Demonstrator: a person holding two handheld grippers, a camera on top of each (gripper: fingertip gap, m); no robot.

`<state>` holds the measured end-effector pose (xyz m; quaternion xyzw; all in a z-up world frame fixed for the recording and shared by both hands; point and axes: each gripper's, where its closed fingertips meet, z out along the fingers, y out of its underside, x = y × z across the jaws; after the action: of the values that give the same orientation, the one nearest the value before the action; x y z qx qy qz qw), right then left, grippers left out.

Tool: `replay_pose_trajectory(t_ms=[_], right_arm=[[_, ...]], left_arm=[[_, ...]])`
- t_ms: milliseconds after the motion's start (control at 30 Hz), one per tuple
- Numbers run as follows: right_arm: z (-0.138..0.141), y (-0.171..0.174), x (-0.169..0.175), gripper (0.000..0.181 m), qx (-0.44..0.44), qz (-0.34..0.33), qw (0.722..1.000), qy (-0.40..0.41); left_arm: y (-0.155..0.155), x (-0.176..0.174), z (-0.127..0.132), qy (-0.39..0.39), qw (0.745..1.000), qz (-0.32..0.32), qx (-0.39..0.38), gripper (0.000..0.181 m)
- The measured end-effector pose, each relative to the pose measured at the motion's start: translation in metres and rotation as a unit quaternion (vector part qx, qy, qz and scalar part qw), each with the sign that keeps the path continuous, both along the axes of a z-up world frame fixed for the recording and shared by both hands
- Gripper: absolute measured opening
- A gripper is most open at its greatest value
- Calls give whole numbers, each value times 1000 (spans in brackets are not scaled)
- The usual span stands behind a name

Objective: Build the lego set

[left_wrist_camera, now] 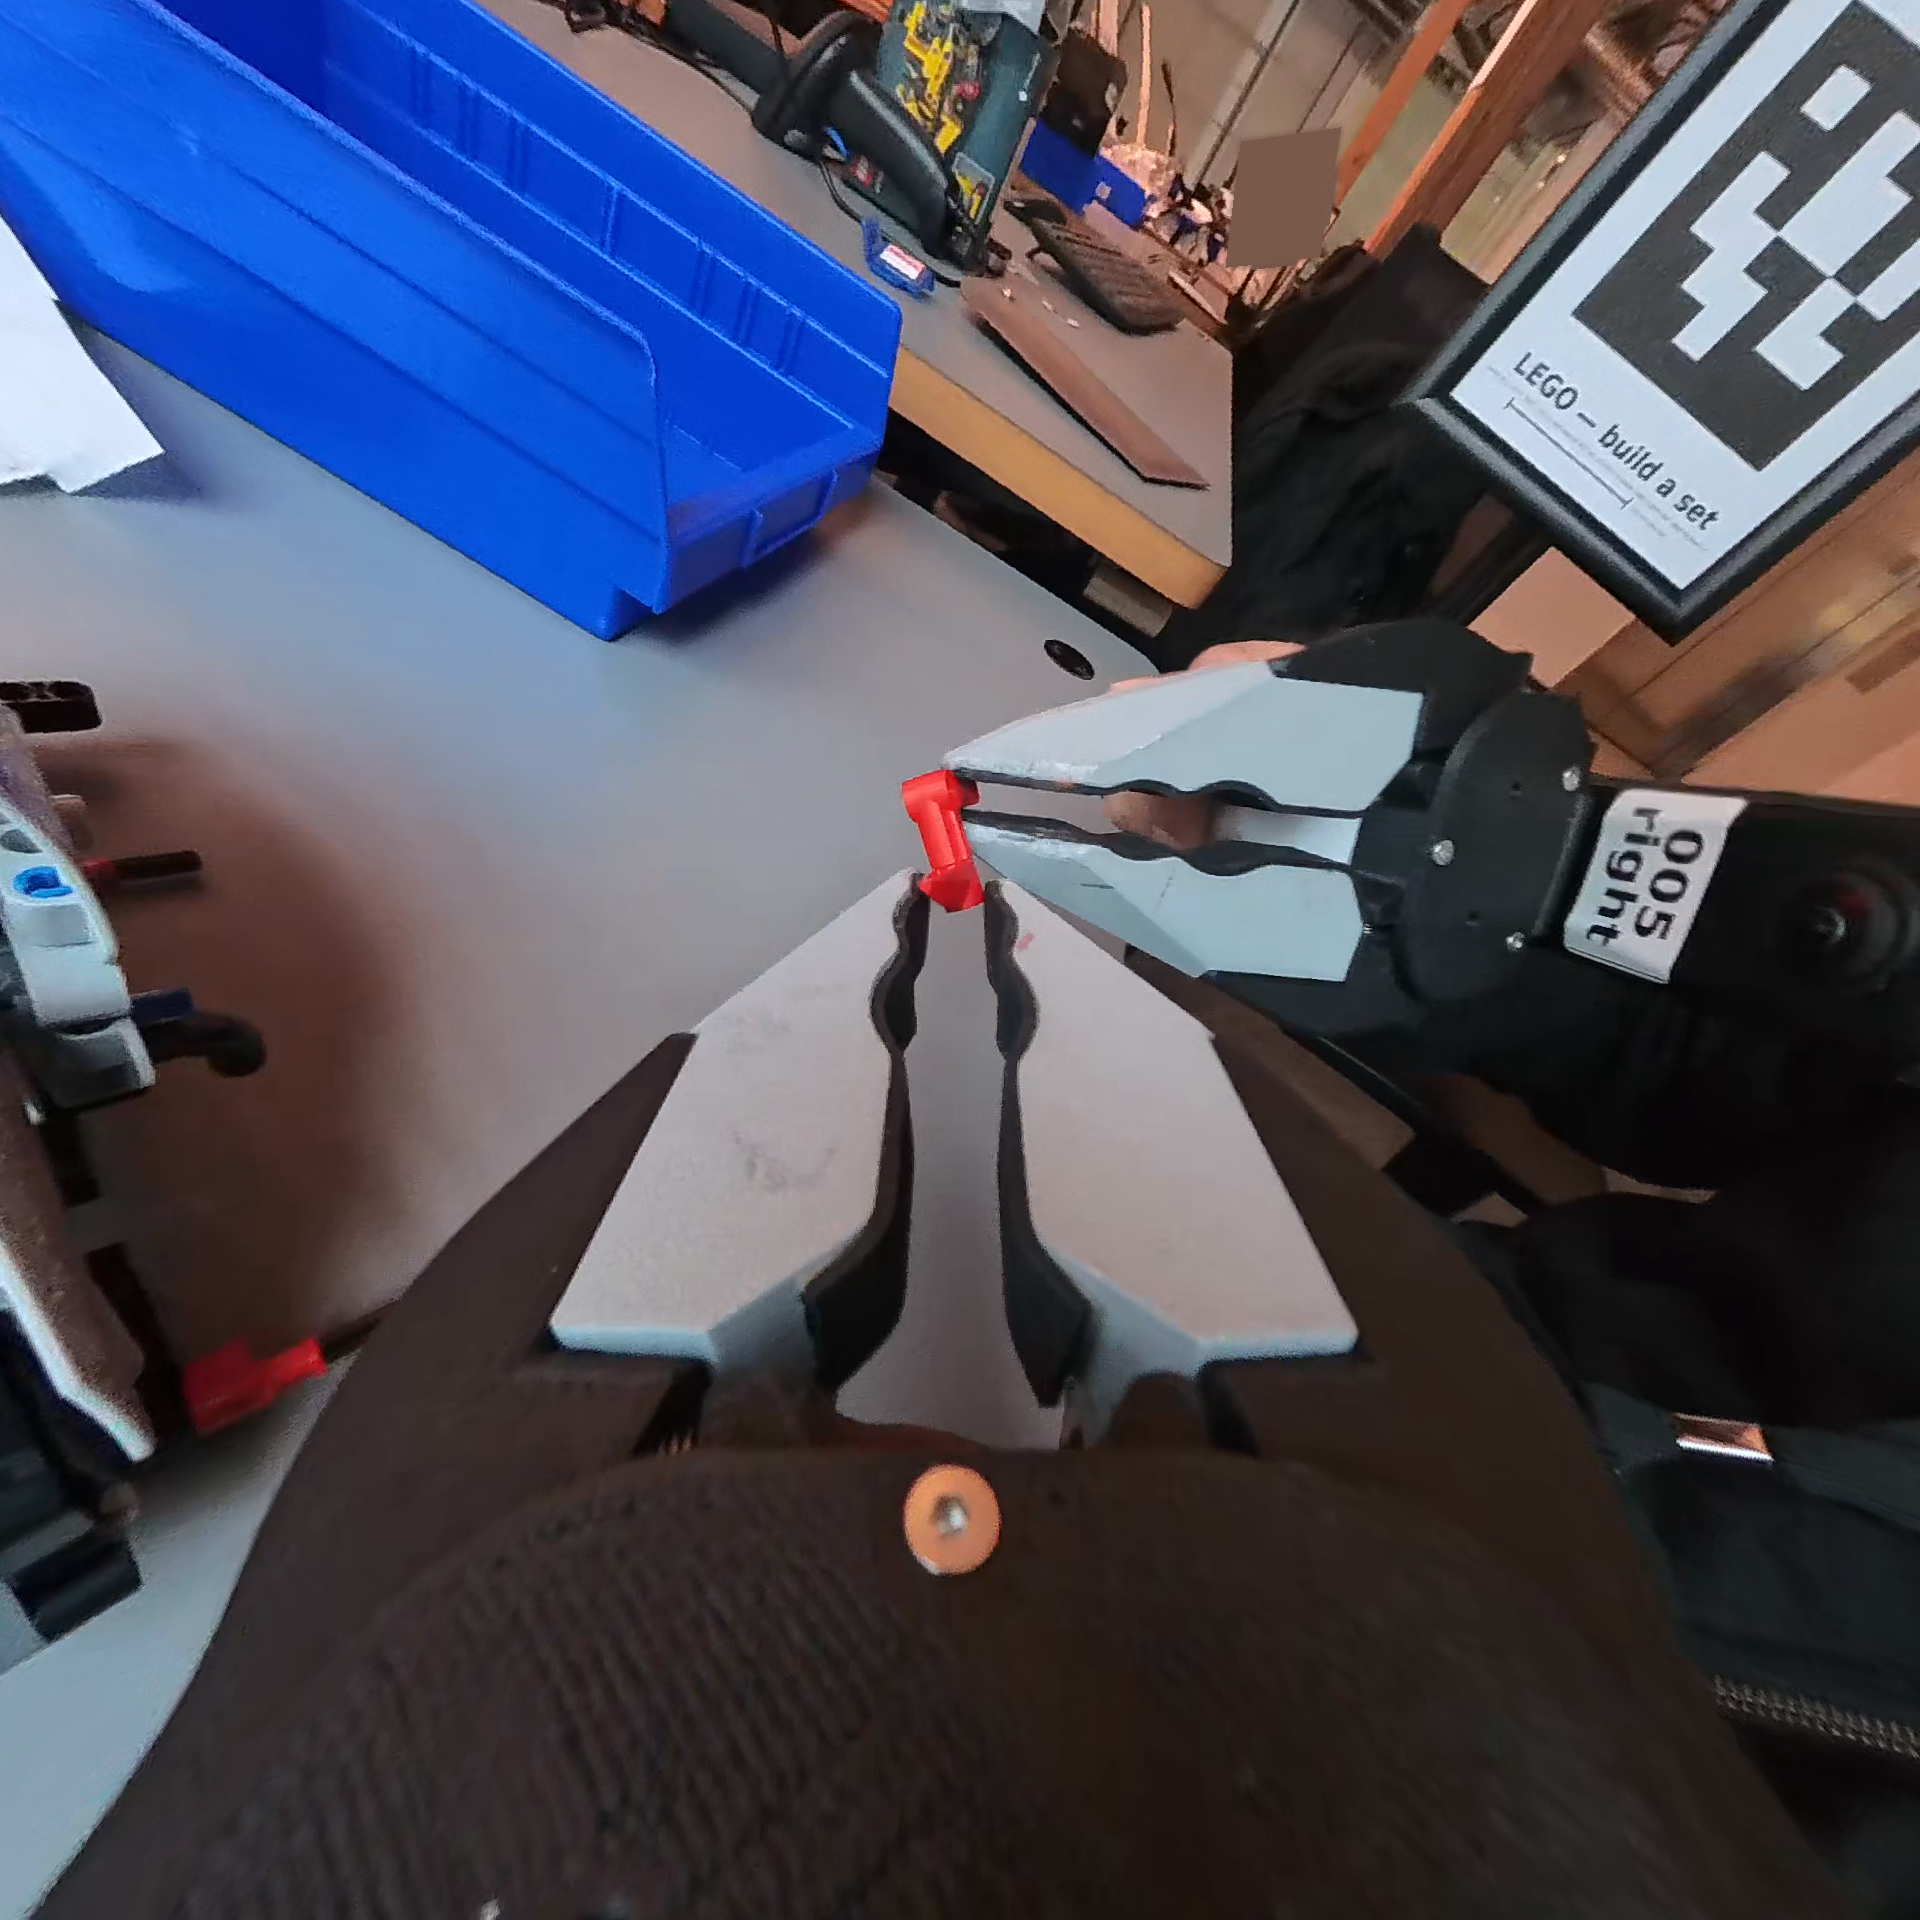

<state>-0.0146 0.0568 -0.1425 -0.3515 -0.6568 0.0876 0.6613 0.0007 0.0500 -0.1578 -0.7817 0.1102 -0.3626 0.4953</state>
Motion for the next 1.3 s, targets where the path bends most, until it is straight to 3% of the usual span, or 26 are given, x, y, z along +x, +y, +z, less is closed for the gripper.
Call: replay_pose_trajectory(t_ms=[167, 300, 400, 667, 1067, 1300], right_arm=[[-5, 1, 2, 2, 32, 10, 999, -8], [-16, 8, 3, 0, 42, 10, 998, -35], [-18, 8, 1, 0, -8, 16, 1000, -22], [-14, 14, 9, 3, -126, 40, 991, -13], [-29, 9, 15, 13, -184, 53, 980, -47], [-37, 7, 8, 5, -166, 49, 983, -66]], left_arm=[[0, 3, -4, -21, 1000, -12, -6, 5], [7, -9, -10, 42, 999, 31, 12, 4], [8, -8, -16, 67, 997, 28, 8, 4], [2, 0, -12, -18, 1000, -14, -9, 4], [0, 9, -14, -62, 997, -34, -22, 4], [-1, 10, -22, -69, 995, -46, -48, 4]])
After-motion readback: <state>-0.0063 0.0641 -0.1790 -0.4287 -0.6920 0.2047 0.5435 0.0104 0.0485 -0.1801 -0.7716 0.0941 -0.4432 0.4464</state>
